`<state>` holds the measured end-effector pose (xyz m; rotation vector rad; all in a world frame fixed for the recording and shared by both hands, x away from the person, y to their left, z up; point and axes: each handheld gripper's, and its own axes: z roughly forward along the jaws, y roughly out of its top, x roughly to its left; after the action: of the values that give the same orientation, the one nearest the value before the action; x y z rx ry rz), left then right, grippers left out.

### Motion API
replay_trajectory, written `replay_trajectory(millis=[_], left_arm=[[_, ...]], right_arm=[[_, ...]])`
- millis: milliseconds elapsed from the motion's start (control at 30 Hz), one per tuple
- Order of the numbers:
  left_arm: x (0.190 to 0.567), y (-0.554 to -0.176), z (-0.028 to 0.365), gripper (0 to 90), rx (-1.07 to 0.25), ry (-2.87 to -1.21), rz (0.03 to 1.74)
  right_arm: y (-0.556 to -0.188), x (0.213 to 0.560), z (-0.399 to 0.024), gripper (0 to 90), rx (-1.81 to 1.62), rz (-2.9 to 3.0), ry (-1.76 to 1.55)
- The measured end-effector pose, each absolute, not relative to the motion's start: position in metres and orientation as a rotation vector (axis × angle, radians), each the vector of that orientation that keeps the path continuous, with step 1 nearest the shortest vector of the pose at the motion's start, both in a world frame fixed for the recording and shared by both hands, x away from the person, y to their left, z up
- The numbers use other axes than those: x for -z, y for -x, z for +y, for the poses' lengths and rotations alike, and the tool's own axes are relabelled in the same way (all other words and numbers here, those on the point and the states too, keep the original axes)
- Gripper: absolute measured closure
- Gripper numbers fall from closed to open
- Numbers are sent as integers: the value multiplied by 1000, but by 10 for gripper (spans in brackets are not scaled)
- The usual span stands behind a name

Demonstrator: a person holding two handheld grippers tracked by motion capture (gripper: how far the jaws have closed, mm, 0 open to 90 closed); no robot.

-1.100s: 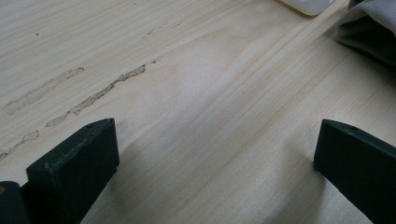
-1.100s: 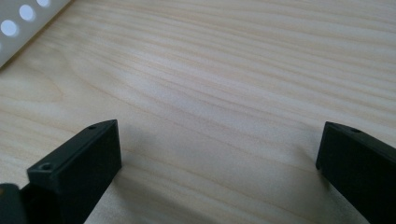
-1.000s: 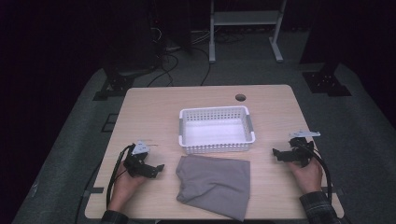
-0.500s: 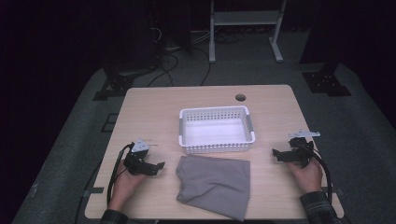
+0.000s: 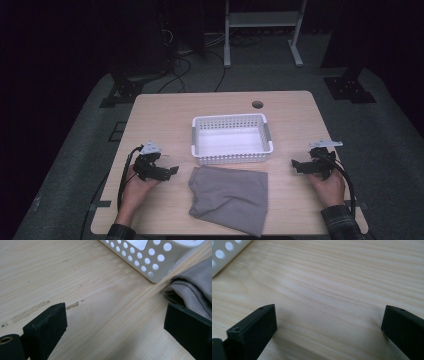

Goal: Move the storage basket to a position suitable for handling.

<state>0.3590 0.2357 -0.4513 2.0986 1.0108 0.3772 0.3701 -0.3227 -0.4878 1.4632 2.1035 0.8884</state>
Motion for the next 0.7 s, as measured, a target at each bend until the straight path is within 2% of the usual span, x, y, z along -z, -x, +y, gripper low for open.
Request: replay_trajectory(millis=[700], left_arm=[[416, -381, 215, 52, -390, -2064, 998]], right_arm=[[-370, 488, -322, 0, -889, 2104, -1463]])
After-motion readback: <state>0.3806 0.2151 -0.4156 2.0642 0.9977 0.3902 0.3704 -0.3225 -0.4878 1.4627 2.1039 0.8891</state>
